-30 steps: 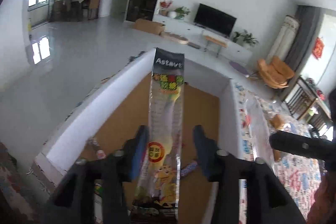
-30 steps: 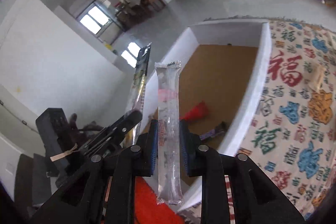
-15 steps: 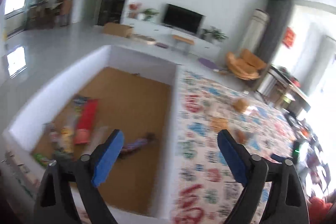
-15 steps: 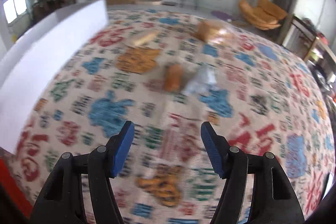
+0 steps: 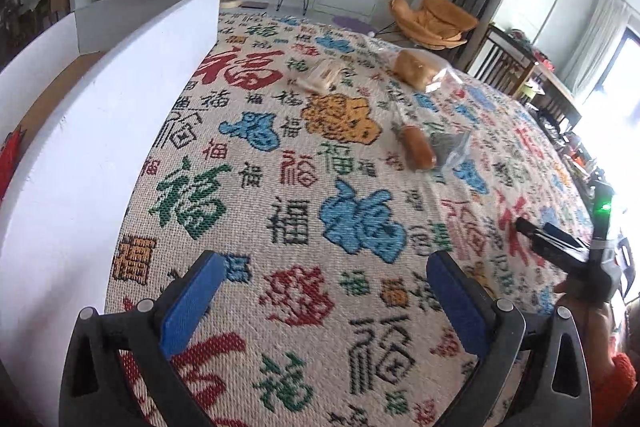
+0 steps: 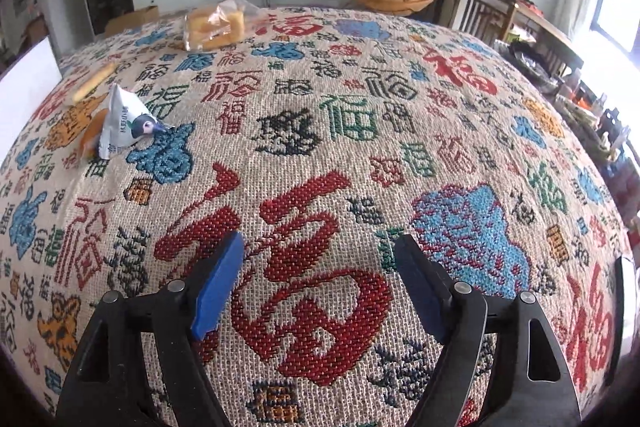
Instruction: Organize snacks
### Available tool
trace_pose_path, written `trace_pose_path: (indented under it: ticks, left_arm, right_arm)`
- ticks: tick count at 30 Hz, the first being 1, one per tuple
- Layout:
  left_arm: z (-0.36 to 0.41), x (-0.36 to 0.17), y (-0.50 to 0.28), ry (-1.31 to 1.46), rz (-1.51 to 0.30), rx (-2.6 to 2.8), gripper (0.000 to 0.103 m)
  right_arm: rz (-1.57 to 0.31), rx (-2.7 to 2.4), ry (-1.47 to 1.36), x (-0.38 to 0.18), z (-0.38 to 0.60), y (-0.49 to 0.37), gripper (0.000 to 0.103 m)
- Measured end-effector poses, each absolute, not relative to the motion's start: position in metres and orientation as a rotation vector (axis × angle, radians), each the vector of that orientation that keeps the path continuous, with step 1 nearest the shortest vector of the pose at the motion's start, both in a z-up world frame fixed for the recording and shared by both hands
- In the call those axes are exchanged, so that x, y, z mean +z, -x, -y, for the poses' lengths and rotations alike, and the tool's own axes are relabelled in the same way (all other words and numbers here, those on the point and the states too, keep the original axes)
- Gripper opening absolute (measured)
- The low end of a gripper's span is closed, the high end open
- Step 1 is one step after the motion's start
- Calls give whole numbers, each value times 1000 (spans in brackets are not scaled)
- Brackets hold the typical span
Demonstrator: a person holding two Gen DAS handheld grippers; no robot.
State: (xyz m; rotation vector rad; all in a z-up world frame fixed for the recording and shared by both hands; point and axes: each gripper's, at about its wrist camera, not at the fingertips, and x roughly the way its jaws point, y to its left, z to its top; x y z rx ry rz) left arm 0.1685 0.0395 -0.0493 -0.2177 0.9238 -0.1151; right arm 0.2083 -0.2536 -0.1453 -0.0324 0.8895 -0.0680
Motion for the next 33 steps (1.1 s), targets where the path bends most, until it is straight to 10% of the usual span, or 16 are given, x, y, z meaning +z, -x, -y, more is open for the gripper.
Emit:
trace_pose_path:
  ticks: [33]
  left_arm:
    - [-40, -95, -211, 23, -944, 22, 103]
  right_arm:
    - [-901, -58, -30, -150, 264, -209, 87]
